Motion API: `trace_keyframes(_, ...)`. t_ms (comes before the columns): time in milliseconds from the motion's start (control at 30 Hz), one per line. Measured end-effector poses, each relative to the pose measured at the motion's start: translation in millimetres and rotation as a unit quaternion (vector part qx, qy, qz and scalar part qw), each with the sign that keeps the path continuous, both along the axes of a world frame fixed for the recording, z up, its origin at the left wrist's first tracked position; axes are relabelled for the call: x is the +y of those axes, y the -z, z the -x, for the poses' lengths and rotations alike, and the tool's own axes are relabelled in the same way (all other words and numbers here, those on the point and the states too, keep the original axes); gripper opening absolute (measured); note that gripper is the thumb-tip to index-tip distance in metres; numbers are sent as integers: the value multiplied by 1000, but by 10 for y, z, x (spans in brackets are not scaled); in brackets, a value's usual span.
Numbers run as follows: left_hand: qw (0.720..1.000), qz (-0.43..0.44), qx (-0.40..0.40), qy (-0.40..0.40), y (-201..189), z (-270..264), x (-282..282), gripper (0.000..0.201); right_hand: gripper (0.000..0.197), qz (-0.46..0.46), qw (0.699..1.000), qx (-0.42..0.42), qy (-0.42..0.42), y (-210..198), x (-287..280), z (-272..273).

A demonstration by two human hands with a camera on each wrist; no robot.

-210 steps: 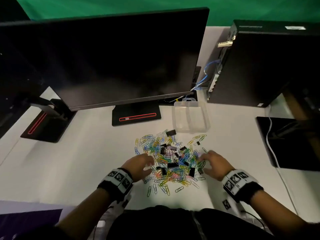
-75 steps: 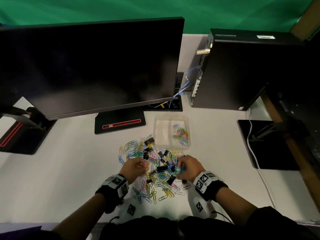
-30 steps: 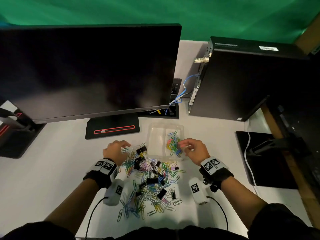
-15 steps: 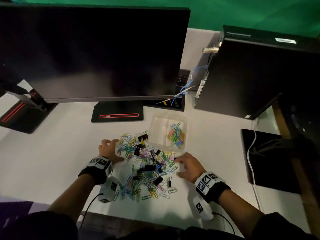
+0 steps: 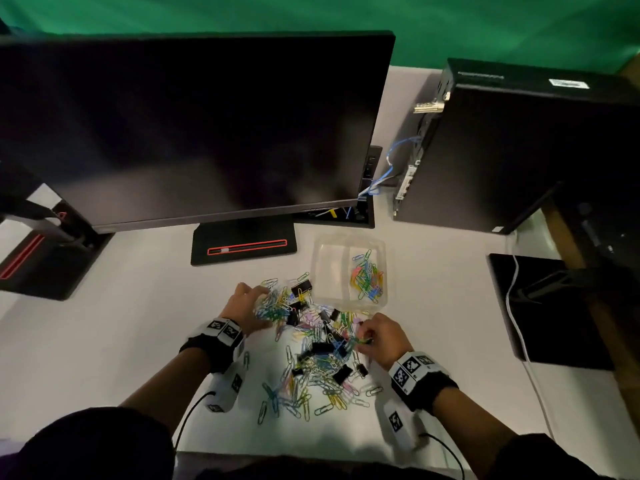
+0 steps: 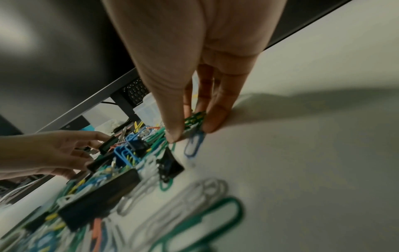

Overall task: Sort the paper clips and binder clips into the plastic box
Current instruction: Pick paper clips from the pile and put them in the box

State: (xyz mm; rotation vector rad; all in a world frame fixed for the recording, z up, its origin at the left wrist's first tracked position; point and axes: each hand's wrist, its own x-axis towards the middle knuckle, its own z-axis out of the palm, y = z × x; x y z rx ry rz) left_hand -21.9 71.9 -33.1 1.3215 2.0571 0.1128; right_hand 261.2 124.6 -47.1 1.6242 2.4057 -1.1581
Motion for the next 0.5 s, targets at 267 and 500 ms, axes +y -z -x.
trace_keyframes(267, 997, -8, 31, 74, -31, 221, 148, 26, 38, -13, 997, -27, 73, -55, 21, 26)
trace_keyframes(500, 995, -2, -63, 79, -127, 417, 281, 14, 22, -1, 989, 60, 137, -290, 224, 48)
